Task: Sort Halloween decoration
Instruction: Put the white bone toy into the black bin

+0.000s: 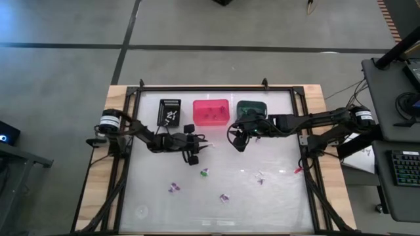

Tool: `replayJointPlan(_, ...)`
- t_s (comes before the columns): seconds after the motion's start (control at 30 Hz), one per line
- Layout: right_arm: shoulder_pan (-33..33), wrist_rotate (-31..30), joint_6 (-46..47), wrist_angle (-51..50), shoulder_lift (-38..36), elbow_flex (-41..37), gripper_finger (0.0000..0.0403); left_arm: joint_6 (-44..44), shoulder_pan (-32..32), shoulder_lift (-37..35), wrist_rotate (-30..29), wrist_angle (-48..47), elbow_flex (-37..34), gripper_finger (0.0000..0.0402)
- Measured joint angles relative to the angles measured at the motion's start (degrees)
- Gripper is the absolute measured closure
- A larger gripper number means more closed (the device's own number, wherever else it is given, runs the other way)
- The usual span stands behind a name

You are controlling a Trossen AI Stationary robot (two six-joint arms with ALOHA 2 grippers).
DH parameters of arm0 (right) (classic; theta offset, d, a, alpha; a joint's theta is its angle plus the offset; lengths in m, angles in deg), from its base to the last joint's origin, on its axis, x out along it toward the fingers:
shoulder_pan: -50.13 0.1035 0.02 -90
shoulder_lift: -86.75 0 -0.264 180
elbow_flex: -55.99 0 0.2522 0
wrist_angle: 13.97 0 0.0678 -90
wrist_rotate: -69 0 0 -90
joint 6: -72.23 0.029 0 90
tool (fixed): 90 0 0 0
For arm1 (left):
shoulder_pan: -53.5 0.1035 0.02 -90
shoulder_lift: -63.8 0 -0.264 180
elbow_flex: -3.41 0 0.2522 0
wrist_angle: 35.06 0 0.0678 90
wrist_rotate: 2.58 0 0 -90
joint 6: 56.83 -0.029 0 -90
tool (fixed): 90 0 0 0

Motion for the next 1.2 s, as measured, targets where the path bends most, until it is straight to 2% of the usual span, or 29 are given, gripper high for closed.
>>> replayJointPlan(0.53, 0.0, 0.01, 0.21, -0.05, 0.02, -0.35, 0.0278, 1.65, 0.6, 5.69, -0.38, 0.66, 2.12, 0.0317)
replayJointPlan(0.67, 0.0, 0.02, 0.2, -0.03, 0.02, -0.44, 0.0279, 1.99, 0.58, 5.56, -0.37, 0.83, 1.55, 0.0332)
replayJointPlan(0.93, 0.0, 0.02, 0.2, -0.03, 0.02, -0.44, 0.0276, 2.2, 0.56, 5.53, -0.18, 0.81, 0.81, 0.0394)
replayJointPlan(1.2, 0.0, 0.03, 0.35, -0.06, 0.04, -0.44, 0.0274, 4.87, 0.57, 3.71, -0.76, -0.25, 0.27, 0.0399)
